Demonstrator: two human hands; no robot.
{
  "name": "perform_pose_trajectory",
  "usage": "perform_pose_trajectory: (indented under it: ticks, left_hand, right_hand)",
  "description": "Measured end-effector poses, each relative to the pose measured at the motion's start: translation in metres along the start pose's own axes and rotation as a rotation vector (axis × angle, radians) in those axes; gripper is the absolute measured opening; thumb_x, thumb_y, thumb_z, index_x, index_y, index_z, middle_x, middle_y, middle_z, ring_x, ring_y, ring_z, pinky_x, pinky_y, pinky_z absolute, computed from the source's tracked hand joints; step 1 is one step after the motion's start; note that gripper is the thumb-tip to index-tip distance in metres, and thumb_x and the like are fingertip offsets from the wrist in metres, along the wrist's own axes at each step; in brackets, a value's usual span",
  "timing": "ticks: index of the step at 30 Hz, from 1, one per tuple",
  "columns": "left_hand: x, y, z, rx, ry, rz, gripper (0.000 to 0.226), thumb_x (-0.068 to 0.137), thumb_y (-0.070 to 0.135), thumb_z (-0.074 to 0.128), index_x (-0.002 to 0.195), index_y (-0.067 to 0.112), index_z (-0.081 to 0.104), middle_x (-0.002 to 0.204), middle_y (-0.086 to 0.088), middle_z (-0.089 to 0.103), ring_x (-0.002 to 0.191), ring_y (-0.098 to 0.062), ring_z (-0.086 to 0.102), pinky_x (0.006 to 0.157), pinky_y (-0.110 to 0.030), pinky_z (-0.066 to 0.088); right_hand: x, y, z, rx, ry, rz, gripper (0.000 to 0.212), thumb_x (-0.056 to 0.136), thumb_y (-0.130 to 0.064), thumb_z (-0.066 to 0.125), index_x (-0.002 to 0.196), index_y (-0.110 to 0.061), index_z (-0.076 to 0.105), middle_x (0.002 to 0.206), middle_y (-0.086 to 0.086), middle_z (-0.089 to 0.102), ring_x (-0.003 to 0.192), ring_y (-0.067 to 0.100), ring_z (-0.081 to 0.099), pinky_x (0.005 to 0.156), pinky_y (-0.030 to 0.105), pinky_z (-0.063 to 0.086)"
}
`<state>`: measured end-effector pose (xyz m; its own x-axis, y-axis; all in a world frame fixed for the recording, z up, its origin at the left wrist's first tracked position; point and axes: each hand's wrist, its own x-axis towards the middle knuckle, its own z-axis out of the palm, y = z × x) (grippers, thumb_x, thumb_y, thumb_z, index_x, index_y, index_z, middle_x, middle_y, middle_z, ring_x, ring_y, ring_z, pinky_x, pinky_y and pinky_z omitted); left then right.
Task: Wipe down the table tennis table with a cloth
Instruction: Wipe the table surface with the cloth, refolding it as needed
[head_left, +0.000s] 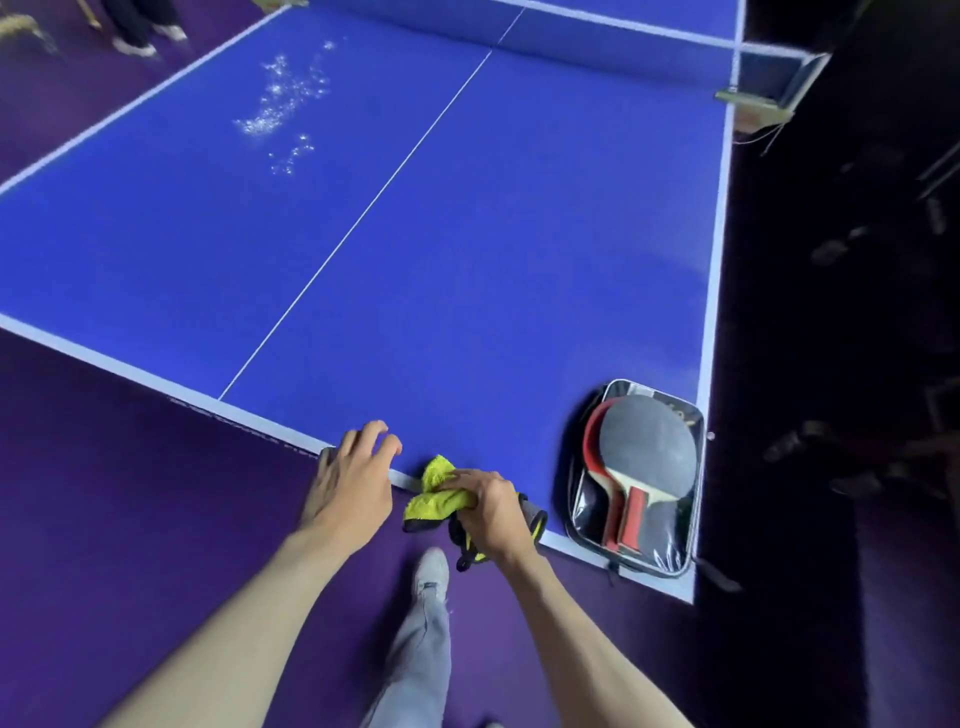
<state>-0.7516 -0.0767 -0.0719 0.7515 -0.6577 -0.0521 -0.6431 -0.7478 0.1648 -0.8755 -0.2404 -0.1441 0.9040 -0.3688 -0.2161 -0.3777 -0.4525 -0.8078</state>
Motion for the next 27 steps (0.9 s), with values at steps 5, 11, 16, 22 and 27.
perform_pose_trajectory:
  ticks: [5,11,16,22,27]
  left_hand:
    - [-0.008,0.034,-0.005,-0.011,-0.085,-0.065,0.049,0.086,0.003,0.059,0.131,0.02,0.054,0.156,-0.002,0.033,0.121,-0.03,0.052,0.086,-0.046,0.049]
    - [0.038,0.085,0.014,-0.136,-0.39,-0.072,0.05,0.098,0.02,0.051,0.146,0.023,0.038,0.159,0.001,0.021,0.132,-0.027,0.04,0.097,-0.043,0.045]
    - [0.071,0.143,0.023,-0.459,-0.513,-0.113,0.042,0.101,0.03,0.048,0.142,0.025,0.04,0.144,0.006,0.04,0.117,-0.024,0.051,0.085,-0.038,0.046]
    - [0.087,0.192,0.046,-0.776,-0.569,-0.318,0.053,0.093,0.047,0.066,0.136,0.025,0.045,0.14,0.0,0.049,0.117,-0.019,0.053,0.097,-0.038,0.046]
    - [0.105,0.245,0.062,-0.891,-0.536,-0.541,0.082,0.075,0.056,0.083,0.134,0.018,0.042,0.126,-0.003,0.056,0.11,-0.019,0.055,0.087,-0.031,0.043]
  right_hand:
    - [-0.028,-0.026,-0.073,0.309,0.197,0.083,0.048,0.07,0.0,0.054,0.1,-0.031,0.076,0.091,-0.018,0.076,0.076,-0.001,0.065,0.076,0.024,0.053]
    - [-0.013,-0.034,-0.178,0.429,0.42,0.1,0.047,0.08,0.013,0.054,0.107,-0.02,0.075,0.09,-0.013,0.073,0.075,0.006,0.061,0.069,0.018,0.046]
    - [-0.027,-0.009,-0.25,0.409,0.608,0.223,0.044,0.081,0.007,0.057,0.102,-0.026,0.076,0.087,-0.006,0.076,0.078,0.009,0.067,0.073,0.025,0.052]
    - [-0.046,0.066,-0.304,0.523,0.646,0.395,0.042,0.077,0.004,0.059,0.101,-0.026,0.077,0.096,0.01,0.077,0.089,0.028,0.073,0.091,0.052,0.058]
    - [-0.054,0.133,-0.33,0.661,0.553,0.508,0.037,0.075,0.0,0.059,0.1,-0.022,0.076,0.093,0.013,0.074,0.085,0.03,0.069,0.092,0.059,0.057]
